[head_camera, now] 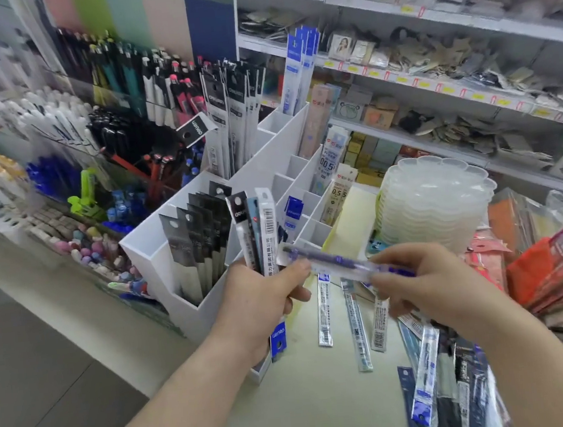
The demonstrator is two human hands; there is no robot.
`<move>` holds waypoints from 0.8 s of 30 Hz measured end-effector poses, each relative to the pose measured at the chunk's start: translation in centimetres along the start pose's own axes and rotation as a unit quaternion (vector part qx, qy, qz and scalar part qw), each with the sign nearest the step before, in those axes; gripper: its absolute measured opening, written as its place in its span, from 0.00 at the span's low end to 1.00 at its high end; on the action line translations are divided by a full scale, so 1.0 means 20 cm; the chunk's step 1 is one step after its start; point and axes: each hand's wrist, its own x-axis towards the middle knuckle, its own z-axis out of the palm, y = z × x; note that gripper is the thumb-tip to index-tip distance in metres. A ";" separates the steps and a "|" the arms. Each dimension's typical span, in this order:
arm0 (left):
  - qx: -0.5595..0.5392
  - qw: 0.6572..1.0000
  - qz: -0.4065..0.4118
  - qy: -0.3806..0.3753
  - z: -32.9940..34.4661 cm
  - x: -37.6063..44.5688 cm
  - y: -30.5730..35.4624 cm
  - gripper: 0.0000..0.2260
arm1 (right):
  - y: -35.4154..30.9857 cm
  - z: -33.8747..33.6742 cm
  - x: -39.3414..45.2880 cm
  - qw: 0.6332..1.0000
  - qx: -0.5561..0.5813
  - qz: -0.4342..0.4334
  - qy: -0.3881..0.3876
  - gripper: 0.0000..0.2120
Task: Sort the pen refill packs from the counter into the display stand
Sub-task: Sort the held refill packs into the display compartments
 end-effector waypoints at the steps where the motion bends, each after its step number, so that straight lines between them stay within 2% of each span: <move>1: -0.009 1.000 0.001 0.009 0.00 0.00 0.00 0.06 | -0.01 -0.01 0.01 0.995 0.094 0.002 0.031 0.02; 4: -0.003 1.000 -0.008 0.010 -0.01 0.00 0.00 0.08 | -0.03 0.02 0.05 0.942 0.330 -0.013 0.060 0.04; 7: 0.012 1.000 -0.011 -0.001 0.00 0.00 0.01 0.06 | -0.07 0.09 0.11 0.912 0.400 -0.023 0.089 0.06; 11: 0.038 0.999 0.009 0.007 -0.03 0.01 0.02 0.04 | -0.11 0.07 0.20 0.884 0.385 -0.052 0.261 0.12; 13: 0.046 0.999 0.015 0.011 -0.04 0.01 0.02 0.04 | -0.12 0.06 0.24 0.882 0.350 -0.069 0.307 0.12; 19: 0.059 0.998 0.022 0.003 -0.04 0.00 0.03 0.04 | -0.10 0.23 0.41 0.921 0.136 -0.153 0.331 0.15; 24: 0.052 0.999 0.016 0.000 -0.05 -0.02 0.03 0.02 | -0.06 0.38 0.52 0.947 0.013 -0.167 0.274 0.16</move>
